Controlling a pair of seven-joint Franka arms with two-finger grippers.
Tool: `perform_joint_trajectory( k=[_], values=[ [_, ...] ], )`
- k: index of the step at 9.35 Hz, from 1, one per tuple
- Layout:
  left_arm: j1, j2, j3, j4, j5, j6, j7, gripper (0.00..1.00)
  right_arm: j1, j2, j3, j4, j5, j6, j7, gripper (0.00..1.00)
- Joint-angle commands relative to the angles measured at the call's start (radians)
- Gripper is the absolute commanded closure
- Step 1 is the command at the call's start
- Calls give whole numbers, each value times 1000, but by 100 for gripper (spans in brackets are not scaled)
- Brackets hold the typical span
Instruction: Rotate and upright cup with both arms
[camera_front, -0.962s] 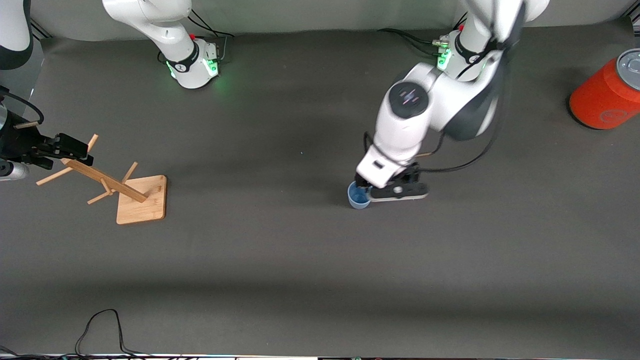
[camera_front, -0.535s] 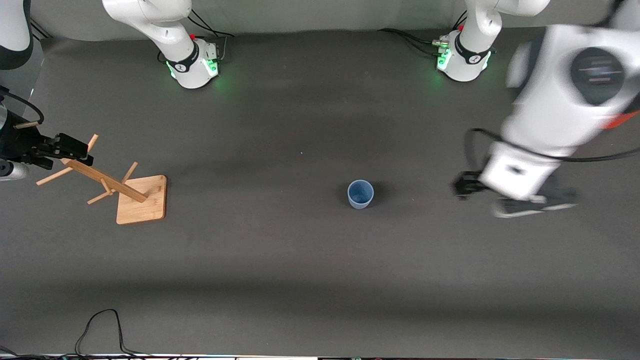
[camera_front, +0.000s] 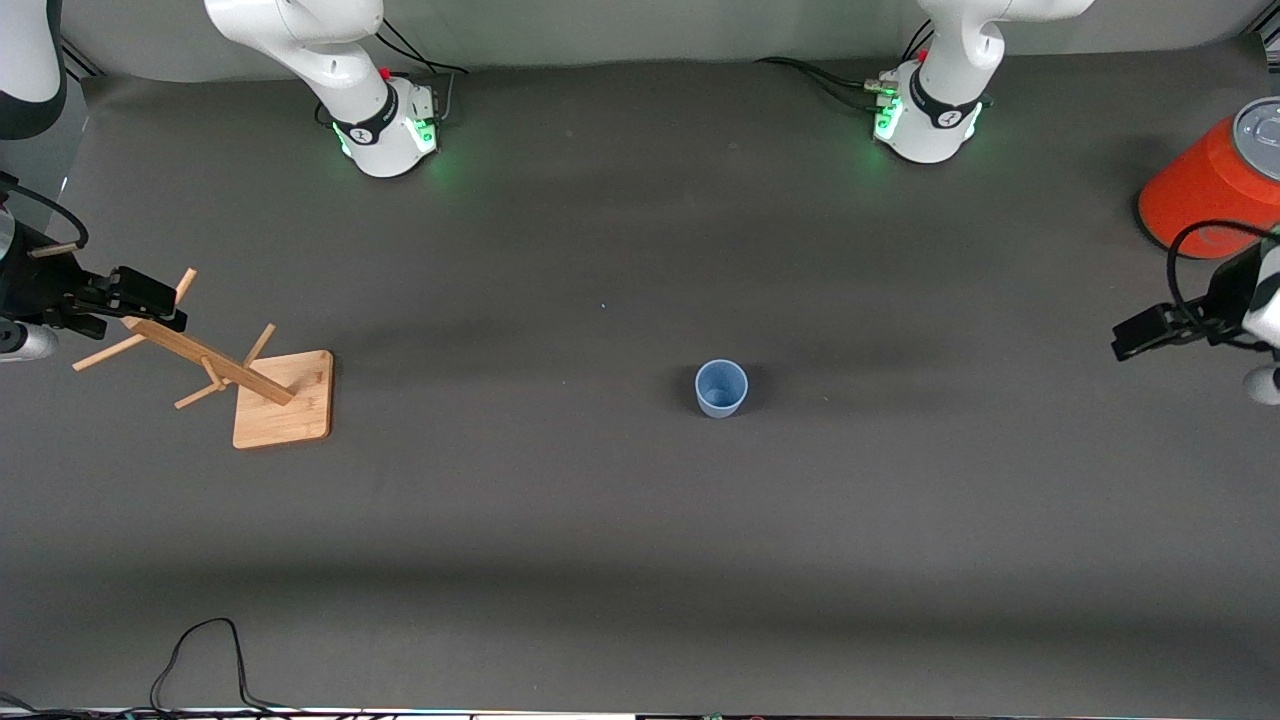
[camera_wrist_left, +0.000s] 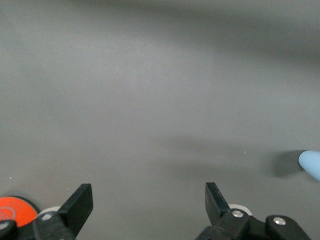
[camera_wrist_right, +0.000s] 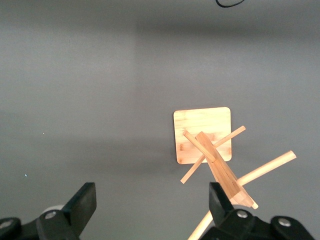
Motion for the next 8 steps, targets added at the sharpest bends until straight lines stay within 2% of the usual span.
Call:
perform_joint_trajectory(
  k=[1, 4, 7, 8],
  values=[
    [35, -113, -27, -126, 19, 60, 71, 0, -1, -7, 1, -3, -12, 11, -13, 0],
    [82, -99, -39, -50, 22, -9, 84, 0, -1, -7, 1, -3, -12, 11, -13, 0],
    [24, -74, -32, 0, 27, -66, 65, 0, -1, -7, 1, -5, -12, 11, -12, 0],
    [-17, -64, 6, 6, 28, -66, 67, 0, -1, -7, 1, -5, -12, 11, -13, 0]
  ],
)
